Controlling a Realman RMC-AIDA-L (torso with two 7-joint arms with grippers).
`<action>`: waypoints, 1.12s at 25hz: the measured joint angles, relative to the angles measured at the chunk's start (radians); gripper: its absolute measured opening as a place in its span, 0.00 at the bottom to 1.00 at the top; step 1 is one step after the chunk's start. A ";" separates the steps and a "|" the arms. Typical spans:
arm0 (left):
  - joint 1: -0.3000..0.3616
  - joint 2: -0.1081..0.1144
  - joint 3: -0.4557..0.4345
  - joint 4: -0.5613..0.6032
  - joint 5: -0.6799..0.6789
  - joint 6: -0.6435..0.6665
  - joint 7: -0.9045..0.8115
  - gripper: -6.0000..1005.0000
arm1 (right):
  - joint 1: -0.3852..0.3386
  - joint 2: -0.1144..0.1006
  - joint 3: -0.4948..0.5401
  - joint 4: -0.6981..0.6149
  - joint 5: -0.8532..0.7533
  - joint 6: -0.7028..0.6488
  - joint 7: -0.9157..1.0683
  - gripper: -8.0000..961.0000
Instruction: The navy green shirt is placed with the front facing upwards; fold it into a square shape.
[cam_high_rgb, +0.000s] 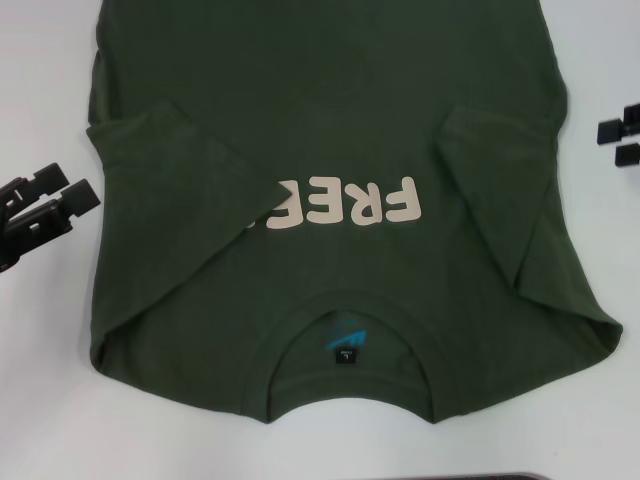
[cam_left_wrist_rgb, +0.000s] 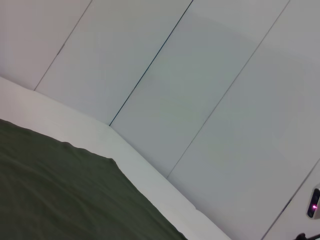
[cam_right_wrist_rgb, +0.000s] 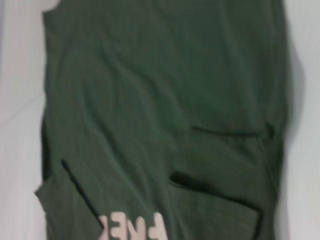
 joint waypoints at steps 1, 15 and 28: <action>0.001 0.000 0.000 0.000 0.000 0.000 -0.001 0.92 | 0.000 0.004 0.000 -0.001 -0.010 0.003 0.001 0.51; 0.001 -0.001 -0.001 0.002 -0.001 -0.007 -0.001 0.92 | 0.037 0.082 -0.036 0.011 -0.067 0.120 0.006 0.51; -0.002 -0.005 0.000 0.004 -0.001 -0.022 0.000 0.92 | 0.041 0.104 -0.086 0.027 -0.069 0.195 0.020 0.50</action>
